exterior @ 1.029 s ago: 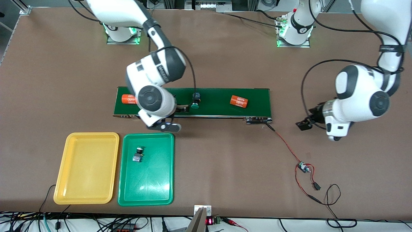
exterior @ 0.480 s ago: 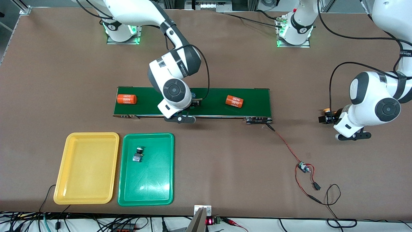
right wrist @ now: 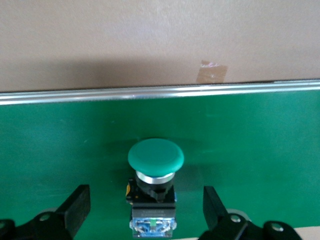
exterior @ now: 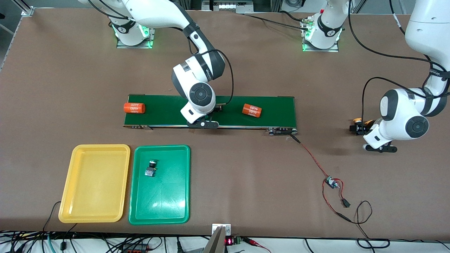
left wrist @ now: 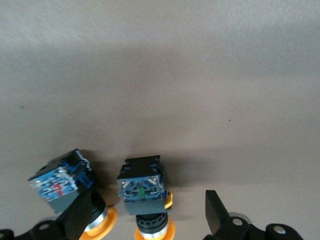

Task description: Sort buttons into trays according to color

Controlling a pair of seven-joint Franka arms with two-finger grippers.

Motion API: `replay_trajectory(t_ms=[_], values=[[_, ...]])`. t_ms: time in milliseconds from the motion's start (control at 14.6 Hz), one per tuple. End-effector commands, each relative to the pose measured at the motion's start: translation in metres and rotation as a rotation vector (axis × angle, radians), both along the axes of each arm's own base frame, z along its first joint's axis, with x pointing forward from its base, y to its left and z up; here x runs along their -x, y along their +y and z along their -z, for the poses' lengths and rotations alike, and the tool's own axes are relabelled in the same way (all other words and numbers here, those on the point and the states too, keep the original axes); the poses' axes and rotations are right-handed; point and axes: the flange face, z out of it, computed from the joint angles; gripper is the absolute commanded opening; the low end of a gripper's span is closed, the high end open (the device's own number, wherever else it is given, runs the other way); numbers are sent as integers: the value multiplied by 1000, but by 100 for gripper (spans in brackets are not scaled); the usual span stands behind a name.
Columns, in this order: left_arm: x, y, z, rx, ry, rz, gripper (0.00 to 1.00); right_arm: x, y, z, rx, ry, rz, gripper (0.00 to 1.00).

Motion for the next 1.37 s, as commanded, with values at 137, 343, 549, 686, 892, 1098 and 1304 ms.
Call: replay_trajectory(t_ms=[137, 343, 549, 686, 892, 1098, 1304], values=[[17, -3, 24, 9, 52, 11, 94, 8, -9, -1, 14, -11, 16, 29], [19, -4, 28, 3, 60, -18, 46, 4, -11, -9, 5, -20, 22, 7], [13, -3, 12, -10, 40, -60, 20, -10, -13, -25, -13, -50, 30, 0], [6, -10, -9, 6, 9, -82, 17, -37, -34, -49, -1, -89, 59, 0], [-3, -56, -40, 104, 48, -131, 13, -90, -68, -91, -34, -173, 126, 0], [-9, -141, -65, 181, 45, -38, 13, -134, -114, -88, -55, -205, 67, 0], [-1, -225, -84, 173, 41, -104, 16, -173, -147, -67, -108, -248, -3, 0]])
